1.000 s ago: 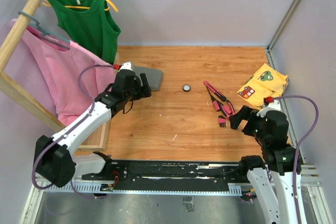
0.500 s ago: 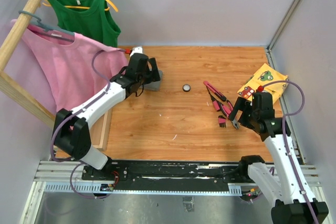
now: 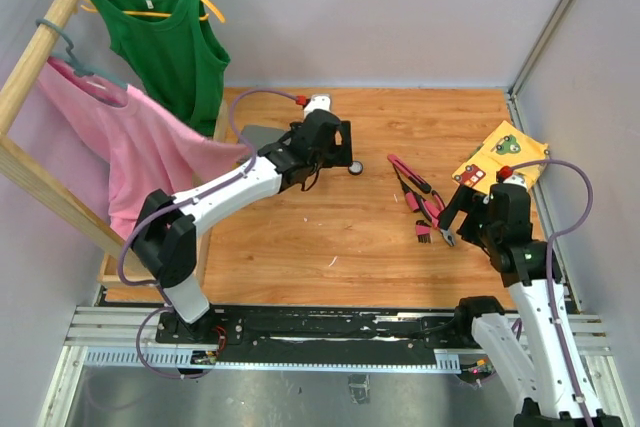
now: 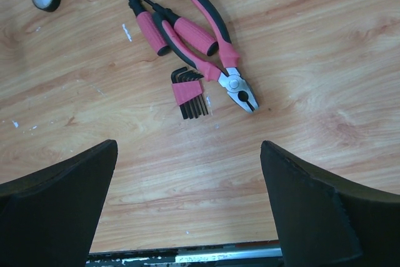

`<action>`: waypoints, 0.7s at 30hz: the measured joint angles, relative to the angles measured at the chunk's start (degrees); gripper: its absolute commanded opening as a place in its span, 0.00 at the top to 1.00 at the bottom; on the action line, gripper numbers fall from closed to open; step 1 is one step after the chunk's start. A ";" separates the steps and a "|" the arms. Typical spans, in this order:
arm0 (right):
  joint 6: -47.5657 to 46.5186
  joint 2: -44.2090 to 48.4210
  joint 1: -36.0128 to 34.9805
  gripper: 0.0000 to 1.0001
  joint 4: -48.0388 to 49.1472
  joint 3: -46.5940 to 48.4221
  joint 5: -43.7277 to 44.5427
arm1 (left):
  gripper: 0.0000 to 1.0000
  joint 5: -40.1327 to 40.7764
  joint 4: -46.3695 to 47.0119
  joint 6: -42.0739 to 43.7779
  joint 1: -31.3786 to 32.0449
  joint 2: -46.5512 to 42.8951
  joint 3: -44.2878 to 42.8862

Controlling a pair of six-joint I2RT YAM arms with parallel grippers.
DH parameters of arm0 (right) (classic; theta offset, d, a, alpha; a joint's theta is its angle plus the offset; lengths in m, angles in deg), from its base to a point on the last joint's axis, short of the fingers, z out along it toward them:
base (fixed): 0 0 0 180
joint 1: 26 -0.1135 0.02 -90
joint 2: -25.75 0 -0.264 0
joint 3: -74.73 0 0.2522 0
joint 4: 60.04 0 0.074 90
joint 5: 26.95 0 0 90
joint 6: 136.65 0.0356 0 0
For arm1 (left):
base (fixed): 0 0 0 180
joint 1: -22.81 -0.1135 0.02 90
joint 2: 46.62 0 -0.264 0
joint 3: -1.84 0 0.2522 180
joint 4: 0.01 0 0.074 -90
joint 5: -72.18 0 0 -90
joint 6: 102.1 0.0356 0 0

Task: Sort the tools into containers
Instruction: Move the storage box to the center of the board.

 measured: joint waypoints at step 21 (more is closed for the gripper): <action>-2.97 5.44 0.00 0.01 2.43 -2.34 -7.69 | 0.02 3.04 -0.11 3.58 -0.02 4.37 -3.63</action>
